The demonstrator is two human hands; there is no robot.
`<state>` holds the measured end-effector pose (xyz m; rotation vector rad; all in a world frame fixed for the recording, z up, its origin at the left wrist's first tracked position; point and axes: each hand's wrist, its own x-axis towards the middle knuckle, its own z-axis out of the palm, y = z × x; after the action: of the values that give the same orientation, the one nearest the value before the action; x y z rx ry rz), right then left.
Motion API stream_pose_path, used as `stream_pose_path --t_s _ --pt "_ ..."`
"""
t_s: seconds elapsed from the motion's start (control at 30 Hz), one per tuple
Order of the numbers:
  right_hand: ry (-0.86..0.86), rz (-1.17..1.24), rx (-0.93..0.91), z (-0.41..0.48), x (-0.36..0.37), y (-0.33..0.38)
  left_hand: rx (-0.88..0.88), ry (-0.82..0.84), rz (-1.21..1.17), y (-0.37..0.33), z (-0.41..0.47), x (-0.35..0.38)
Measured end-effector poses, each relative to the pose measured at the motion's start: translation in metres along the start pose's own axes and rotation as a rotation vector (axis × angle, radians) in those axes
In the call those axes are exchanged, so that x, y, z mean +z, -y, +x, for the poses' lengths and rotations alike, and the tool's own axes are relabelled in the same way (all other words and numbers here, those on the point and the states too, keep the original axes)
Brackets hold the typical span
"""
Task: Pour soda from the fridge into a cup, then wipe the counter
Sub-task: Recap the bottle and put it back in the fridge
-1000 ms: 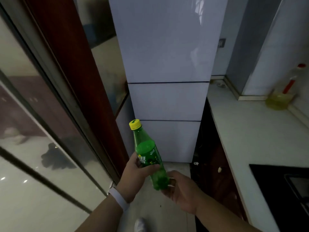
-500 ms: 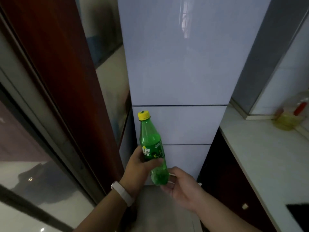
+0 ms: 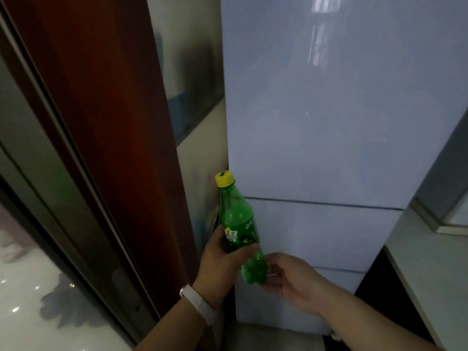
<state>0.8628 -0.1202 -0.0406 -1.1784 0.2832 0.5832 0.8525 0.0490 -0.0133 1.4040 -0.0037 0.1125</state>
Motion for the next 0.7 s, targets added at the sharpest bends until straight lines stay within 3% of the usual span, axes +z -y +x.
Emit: stream_pose_path --t_s 0.1,0.2,0.43,0.57,0.7 --pt "0.01 -0.214 -0.05 0.021 0.003 0.034 0.033 -0.028 0.04 -0.018 0.025 0.005" --pt "-0.049 -0.597 -0.213 0.041 0.005 0.075 0.056 -0.056 0.041 -0.03 0.046 0.009" --pt "0.019 -1.504 -0.82 0.067 0.022 0.181 0.024 -0.13 -0.014 -0.037 0.071 0.017" --pt "0.024 -2.038 -1.331 0.079 0.046 0.224 0.024 -0.171 -0.077 -0.047 0.077 0.022" --pt "0.046 -2.382 -1.478 0.099 0.071 0.241 -0.009 -0.184 -0.124 -0.059 0.077 0.022"
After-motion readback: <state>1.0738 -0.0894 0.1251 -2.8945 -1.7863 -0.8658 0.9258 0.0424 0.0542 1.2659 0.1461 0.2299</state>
